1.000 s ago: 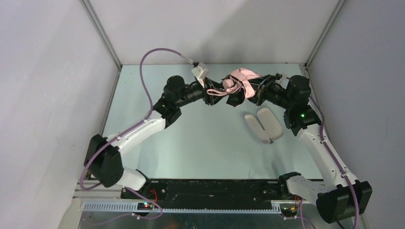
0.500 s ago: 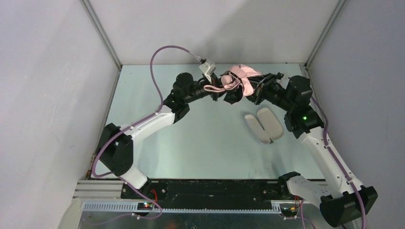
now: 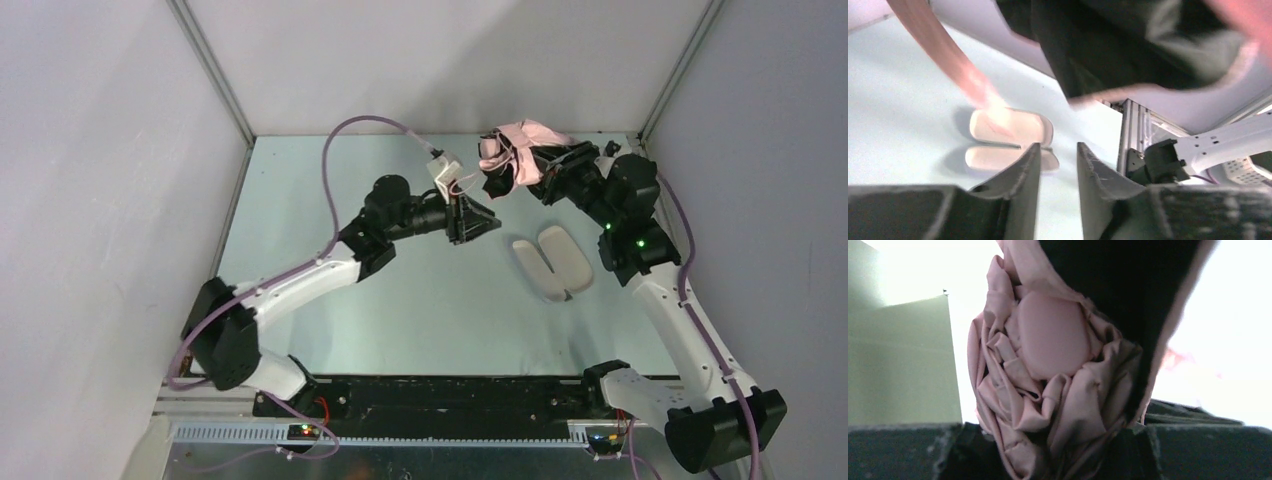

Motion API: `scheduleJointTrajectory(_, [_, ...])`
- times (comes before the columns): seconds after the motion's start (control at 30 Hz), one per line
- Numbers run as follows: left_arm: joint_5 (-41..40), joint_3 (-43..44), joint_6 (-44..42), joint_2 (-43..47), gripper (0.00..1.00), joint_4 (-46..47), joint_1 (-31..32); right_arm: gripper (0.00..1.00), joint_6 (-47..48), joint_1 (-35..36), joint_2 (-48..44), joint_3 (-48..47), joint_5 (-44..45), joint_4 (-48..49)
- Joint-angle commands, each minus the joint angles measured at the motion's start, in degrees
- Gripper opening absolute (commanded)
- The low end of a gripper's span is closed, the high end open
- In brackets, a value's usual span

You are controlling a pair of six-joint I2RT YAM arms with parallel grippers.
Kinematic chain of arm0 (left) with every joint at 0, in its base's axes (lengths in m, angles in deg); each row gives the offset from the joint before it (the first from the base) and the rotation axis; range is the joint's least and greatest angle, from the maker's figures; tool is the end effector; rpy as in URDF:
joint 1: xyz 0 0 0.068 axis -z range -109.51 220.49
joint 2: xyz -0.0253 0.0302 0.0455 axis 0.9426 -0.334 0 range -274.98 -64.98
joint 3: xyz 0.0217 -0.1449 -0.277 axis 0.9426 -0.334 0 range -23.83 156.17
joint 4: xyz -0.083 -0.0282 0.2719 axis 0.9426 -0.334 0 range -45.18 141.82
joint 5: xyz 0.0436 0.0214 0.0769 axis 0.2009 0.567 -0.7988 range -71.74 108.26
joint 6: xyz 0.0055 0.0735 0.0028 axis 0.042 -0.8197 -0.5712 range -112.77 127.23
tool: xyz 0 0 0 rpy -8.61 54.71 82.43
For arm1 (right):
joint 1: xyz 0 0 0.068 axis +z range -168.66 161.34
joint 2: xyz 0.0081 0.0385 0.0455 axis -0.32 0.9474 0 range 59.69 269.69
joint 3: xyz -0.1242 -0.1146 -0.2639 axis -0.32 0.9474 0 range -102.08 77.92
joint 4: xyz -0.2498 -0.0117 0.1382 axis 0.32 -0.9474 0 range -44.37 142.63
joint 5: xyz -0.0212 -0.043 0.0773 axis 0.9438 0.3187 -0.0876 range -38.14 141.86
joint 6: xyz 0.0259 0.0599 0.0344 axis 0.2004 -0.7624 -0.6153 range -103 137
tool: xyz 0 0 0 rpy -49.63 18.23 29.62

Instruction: Put away the umbrella

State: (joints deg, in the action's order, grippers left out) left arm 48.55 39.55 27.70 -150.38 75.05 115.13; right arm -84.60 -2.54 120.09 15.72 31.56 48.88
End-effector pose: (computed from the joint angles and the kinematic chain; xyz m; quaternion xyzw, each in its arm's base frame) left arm 0.2601 -0.3005 0.3749 0.3239 0.6213 -0.5251 0.4830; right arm 0.2530 0.0953 0.4433 0.3904 0.6029 0.6511 0.2453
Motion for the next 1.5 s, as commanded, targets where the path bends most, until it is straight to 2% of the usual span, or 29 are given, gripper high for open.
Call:
scheduleJointTrajectory(0.0, [-4.1,-3.57,1.73,9.76,0.47,-6.15,-1.85,0.0,10.71,-2.99,-0.18,-1.19,-4.62,9.31])
scheduleJointTrajectory(0.03, [-4.75,-4.67,0.83,12.55,0.53,-9.24,-2.02,0.0,13.71,-3.72,-0.23,-0.54,-5.3,9.66])
scheduleJointTrajectory(0.07, [-6.3,-5.15,-0.33,13.87,0.63,-10.78,-2.19,0.0,15.07,-3.99,-0.32,-0.29,-6.45,9.65])
scheduleJointTrajectory(0.17, [-10.05,-5.93,-2.93,20.56,0.79,-19.14,-2.61,0.0,20.19,-4.87,-0.26,1.2,-9.13,10.61])
scheduleJointTrajectory(0.2, [-10.89,-5.65,-4.22,21.65,0.9,-20.92,-2.87,0.0,20.91,-4.91,-0.27,1.55,-9.49,10.96])
scheduleJointTrajectory(0.27, [-13.48,-4.26,-5.23,24.54,0.98,-27.59,-3.34,0.0,23.3,-4.86,-0.5,2.44,-10.8,13.52])
scheduleJointTrajectory(0.33, [-14.21,-0.99,-4.22,25.71,0.99,-30.55,-4.72,0.0,25.64,-4.8,-0.5,3.24,-12.44,16.11])
scheduleJointTrajectory(0.43, [-10.29,4.05,1.76,23.85,1.0,-31.73,-8.57,0.0,28.12,-4.78,-0.39,5.71,-16.78,22.41])
scheduleJointTrajectory(0.57, [-2.55,8.86,20.49,18.83,1.0,-28.31,-13.72,0.0,29.16,-4.79,0.93,7.49,-23.58,30.07])
scheduleJointTrajectory(0.6, [-1.03,9.68,22.64,17.06,1.0,-25.88,-14.24,0.0,28.98,-4.83,1.4,7.52,-24.49,31.12])
scheduleJointTrajectory(0.8, [6.96,12.16,29.14,11.78,1.0,-20.84,-13.7,0.0,28.58,-4.67,0.93,7.53,-25.33,27.2])
scheduleJointTrajectory(0.93, [7.49,11.06,30.36,11.03,1.0,-20.07,-12.26,0.0,24.99,-4.68,0.37,7.57,-22.56,21.37])
scheduleJointTrajectory(1.0, [5.09,9.41,30.29,12.27,1.0,-21.09,-12.25,0.0,20.29,-4.93,0.45,7.53,-20.43,17.22])
scheduleJointTrajectory(1.07, [2.54,7.06,30.32,13.84,1.0,-21.25,-12.23,0.0,13.27,-5.21,1.1,7.53,-17.59,5.08])
scheduleJointTrajectory(1.1, [1.17,5.54,30.57,14.58,1.0,-21.35,-12.22,0.0,9.69,-5.22,2.35,7.53,-17.06,-4.53])
scheduleJointTrajectory(1.23, [-0.42,2.45,31.24,15.38,1.0,-21.94,-12.12,0.0,8.22,-6.94,8.31,7.16,-21.9,-28.64])
scheduleJointTrajectory(1.33, [-1.19,2.09,31.23,15.15,1.0,-26.35,-12.11,0.0,10.57,-7.3,10.46,5.53,-21.27,-39.6])
scheduleJointTrajectory(1.47, [-1.73,2.18,32.7,14.03,1.0,-30.8,-11.46,0.0,11.19,-7.32,12.59,4.06,-22.68,-46.46])
